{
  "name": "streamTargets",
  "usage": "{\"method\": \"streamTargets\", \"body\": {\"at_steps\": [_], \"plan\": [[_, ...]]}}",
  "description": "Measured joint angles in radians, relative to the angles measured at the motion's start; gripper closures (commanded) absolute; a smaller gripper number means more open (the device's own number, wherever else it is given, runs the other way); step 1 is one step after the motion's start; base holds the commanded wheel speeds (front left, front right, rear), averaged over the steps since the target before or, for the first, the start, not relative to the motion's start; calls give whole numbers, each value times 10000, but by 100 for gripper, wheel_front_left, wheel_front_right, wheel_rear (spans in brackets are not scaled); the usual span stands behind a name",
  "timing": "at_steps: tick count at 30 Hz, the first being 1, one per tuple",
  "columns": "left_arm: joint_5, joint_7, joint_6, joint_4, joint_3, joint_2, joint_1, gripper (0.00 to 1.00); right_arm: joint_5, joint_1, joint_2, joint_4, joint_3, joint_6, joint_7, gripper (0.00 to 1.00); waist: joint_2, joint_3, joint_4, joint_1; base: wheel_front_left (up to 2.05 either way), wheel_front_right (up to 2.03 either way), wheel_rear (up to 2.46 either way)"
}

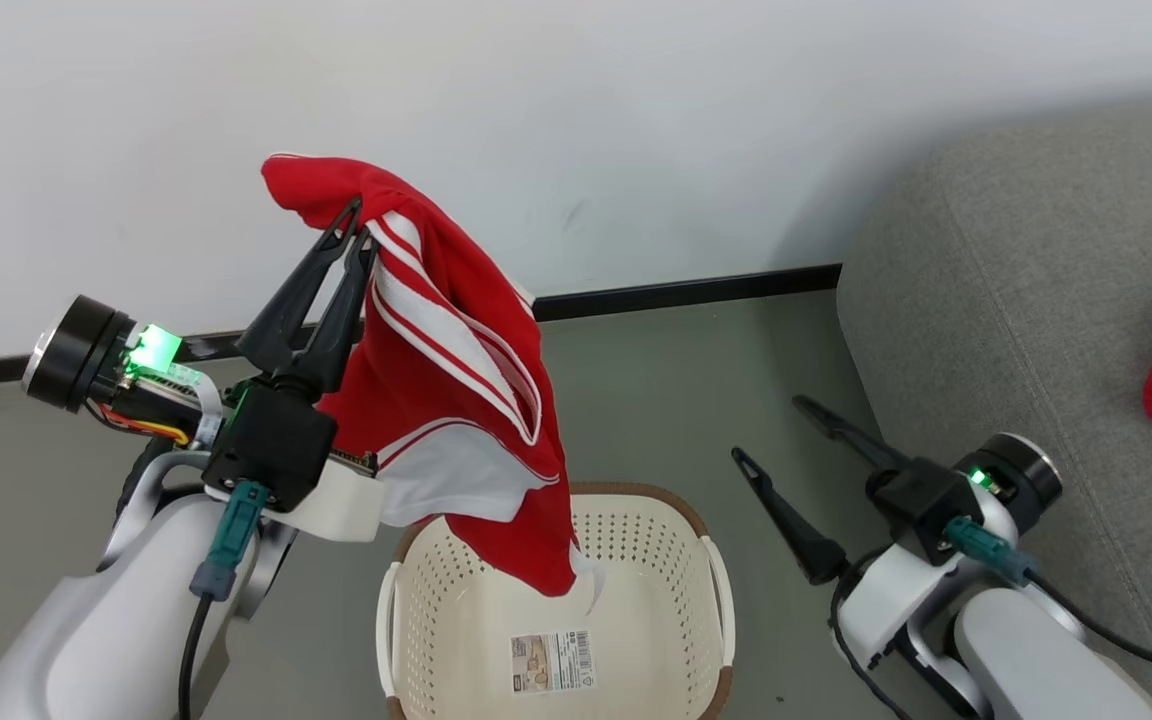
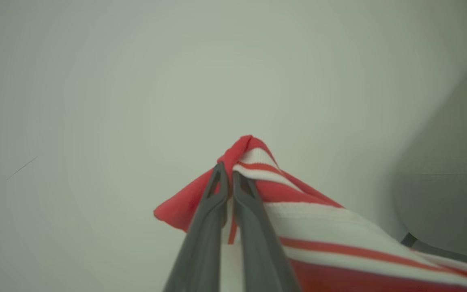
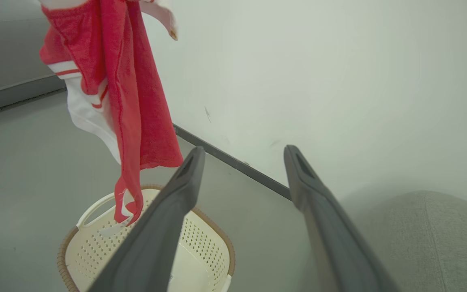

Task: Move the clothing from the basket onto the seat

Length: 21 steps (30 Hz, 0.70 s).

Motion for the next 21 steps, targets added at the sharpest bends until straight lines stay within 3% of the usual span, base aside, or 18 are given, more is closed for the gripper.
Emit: {"method": "streamTargets", "body": {"at_steps": [9,21], "plan": [[-153,90,-380,130,-397,-359,-344,100,907,-67,-61,244,2203,0,0,0,0,-764,148,0,0,0,0],[-257,585,-740,330,-830,-702,-549,100,1634,-500,391,928,3103,0,0,0,0,-1309,354,0,0,0,0]]}}
